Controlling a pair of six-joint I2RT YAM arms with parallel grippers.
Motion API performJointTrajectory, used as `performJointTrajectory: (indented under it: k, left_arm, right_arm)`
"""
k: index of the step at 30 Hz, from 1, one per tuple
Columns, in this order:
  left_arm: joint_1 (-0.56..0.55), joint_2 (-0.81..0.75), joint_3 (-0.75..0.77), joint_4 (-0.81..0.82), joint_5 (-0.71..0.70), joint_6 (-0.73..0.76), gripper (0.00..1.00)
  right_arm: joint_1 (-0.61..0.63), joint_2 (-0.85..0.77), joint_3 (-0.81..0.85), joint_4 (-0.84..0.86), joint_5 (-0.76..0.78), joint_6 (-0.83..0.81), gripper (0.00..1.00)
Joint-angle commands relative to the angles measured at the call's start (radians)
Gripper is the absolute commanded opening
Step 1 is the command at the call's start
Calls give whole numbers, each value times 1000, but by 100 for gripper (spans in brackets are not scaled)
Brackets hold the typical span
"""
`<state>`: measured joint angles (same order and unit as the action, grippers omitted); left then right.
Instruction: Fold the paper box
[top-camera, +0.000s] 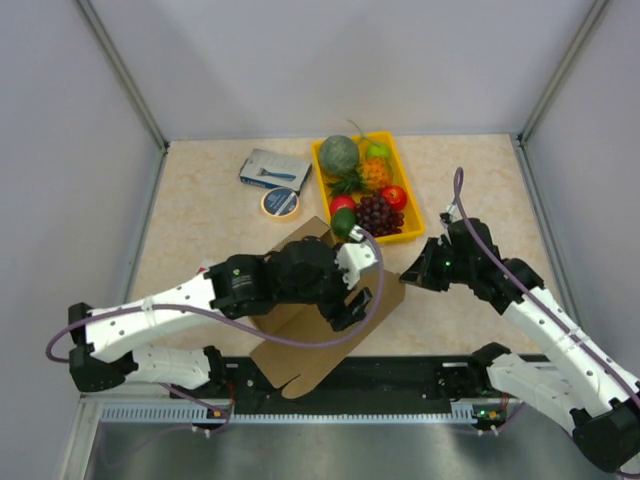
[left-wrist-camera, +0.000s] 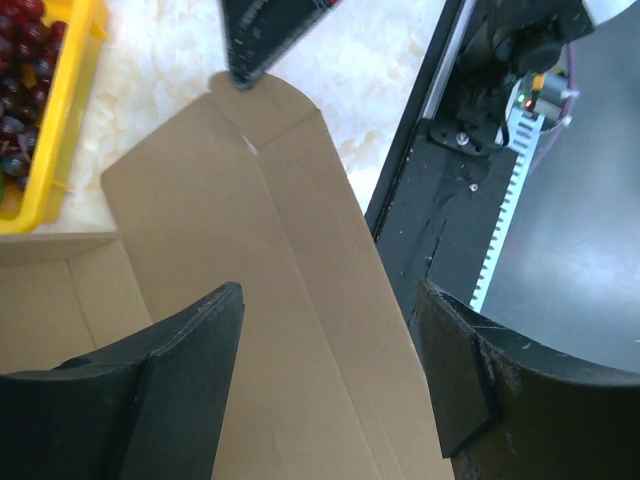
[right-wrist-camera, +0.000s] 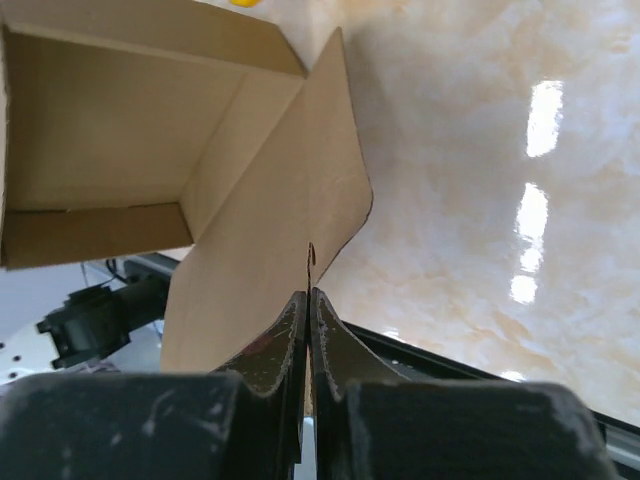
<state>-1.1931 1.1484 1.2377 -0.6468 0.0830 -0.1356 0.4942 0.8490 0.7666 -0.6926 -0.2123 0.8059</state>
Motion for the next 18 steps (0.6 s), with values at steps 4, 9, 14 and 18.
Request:
performJointTrajectory:
  k: [4,9,14,18]
  left_arm:
    - [-148,230,88,-80,-228,5,75]
    - [-174,339,143,-137,-301,-42,77]
    - [-232,396,170,-126,-319,-84,76]
    - [-258,471,241,-201,-475,-134,69]
  right_arm:
    - [-6,27,94,-59,-50,10,0]
    - [-6,1,92,-87,-7,26,0]
    - [-6,-7,106,-105,24,35,0]
    - [-6,-11,112,-119,34,35,0]
